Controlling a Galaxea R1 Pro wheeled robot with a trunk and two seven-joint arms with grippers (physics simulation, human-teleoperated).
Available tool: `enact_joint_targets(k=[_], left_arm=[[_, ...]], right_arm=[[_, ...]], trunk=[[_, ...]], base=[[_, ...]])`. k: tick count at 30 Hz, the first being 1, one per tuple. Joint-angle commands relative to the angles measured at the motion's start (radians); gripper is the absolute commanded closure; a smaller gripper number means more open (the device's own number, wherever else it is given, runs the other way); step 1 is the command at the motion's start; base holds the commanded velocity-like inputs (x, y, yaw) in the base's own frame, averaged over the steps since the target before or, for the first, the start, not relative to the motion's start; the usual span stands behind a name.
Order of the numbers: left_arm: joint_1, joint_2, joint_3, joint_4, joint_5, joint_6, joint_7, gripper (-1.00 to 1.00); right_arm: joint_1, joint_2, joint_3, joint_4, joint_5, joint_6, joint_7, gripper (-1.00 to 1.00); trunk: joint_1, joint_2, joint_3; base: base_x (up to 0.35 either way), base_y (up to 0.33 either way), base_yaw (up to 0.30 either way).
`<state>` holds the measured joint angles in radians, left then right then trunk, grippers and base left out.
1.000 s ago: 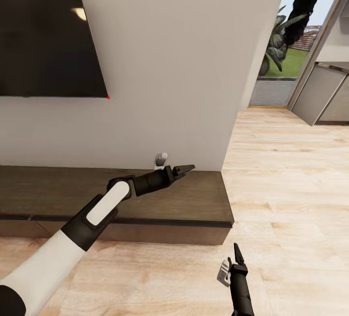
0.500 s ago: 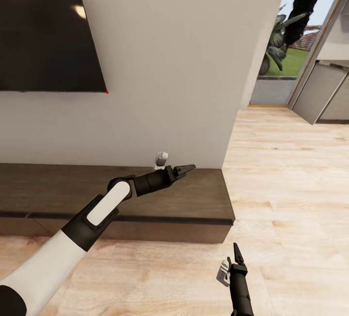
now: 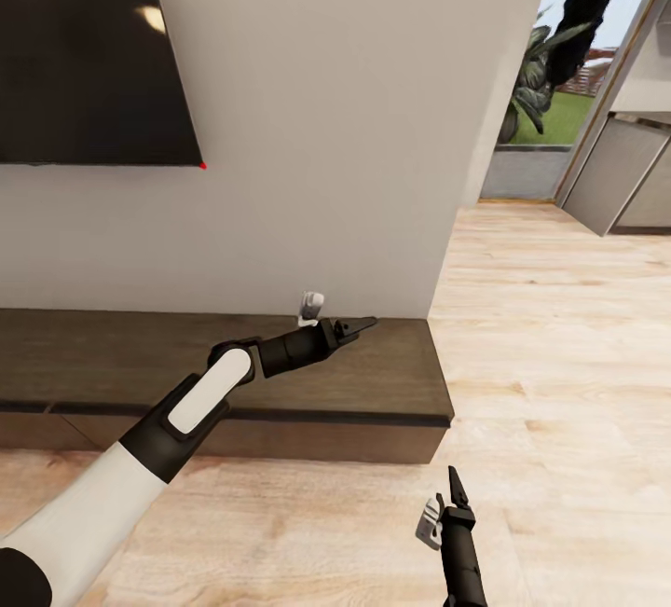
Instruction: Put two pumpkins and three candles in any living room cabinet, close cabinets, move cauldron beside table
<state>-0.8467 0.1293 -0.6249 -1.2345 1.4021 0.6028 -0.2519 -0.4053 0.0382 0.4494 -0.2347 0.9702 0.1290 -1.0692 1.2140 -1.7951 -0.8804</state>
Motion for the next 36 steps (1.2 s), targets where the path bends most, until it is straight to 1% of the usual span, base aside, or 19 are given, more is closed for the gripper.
enact_joint_targets(k=[1,22,36], left_arm=[[0.000,0.000,0.000,0.000,0.000,0.000,-0.001,-1.00],[0.000,0.001,0.002,0.000,0.000,0.000,-0.001,-1.00],[0.000,0.001,0.002,0.000,0.000,0.000,-0.001,-1.00]], right_arm=[[0.000,0.000,0.000,0.000,0.000,0.000,-0.001,-1.00],[0.000,0.000,0.000,0.000,0.000,0.000,0.000,-1.00],[0.000,-0.004,-0.001,-0.001,0.000,-0.007,0.001,-1.00]], trunk=[[0.004,-0.007,-0.003],[0.084,-0.154,-0.069],[0.138,-0.252,-0.113]], base=[[0.000,0.000,0.000],[0.000,0.000,0.000],[0.000,0.000,0.000]])
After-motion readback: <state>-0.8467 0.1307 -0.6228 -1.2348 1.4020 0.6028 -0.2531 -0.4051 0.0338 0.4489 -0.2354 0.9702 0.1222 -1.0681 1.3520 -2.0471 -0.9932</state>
